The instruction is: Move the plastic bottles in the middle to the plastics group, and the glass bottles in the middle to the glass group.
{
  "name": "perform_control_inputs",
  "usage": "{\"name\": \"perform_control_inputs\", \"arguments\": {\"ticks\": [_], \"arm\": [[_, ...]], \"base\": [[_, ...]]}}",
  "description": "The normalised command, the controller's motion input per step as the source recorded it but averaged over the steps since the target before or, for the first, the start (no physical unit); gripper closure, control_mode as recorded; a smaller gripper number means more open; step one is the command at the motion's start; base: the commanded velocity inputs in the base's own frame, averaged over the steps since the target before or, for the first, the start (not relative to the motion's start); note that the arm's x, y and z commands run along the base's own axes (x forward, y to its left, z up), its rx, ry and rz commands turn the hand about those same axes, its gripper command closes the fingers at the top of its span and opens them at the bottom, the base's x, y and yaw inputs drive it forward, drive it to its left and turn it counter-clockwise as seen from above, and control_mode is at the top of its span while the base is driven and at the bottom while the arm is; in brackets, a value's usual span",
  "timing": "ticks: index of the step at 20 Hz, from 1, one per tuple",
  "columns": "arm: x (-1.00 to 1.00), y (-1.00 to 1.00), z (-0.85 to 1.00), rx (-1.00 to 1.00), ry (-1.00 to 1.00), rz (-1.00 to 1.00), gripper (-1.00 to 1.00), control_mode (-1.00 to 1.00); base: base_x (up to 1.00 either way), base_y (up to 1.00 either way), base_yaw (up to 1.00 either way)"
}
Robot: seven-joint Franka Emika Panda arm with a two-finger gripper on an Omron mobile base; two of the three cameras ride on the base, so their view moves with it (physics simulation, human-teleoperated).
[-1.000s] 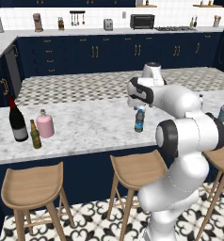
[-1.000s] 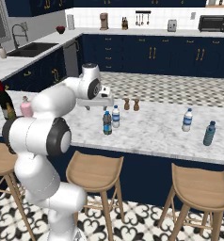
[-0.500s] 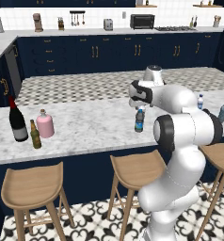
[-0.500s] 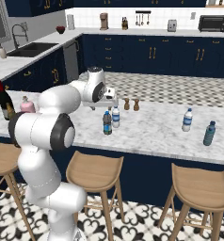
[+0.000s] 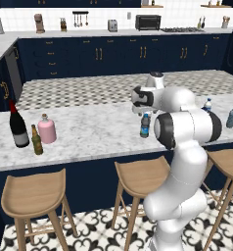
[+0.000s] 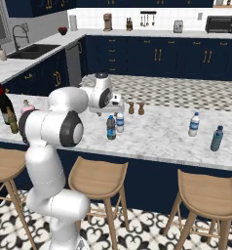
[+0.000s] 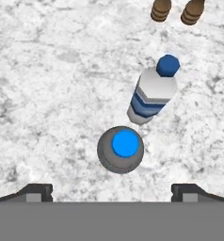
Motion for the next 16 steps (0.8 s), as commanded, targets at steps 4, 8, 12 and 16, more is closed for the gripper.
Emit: {"name": "perform_control_inputs", "arguments": {"ticks": [4, 8, 12, 16], "arm": [[0.12, -0.14, -0.10, 0.00, 0.02, 0.00, -1.00, -1.00], [0.21, -0.08, -0.14, 0.00, 0.06, 0.00, -1.00, -1.00], [0.06, -0.02, -0.08, 0.00, 0.06, 0.00, -1.00, -1.00], [0.03, 0.00, -0.06, 0.00, 0.04, 0.00, -1.00, -1.00]], "base": [[0.00, 0.00, 0.00], [0.00, 0.00, 0.00], [0.00, 0.00, 0.00], [0.00, 0.00, 0.00]]}}
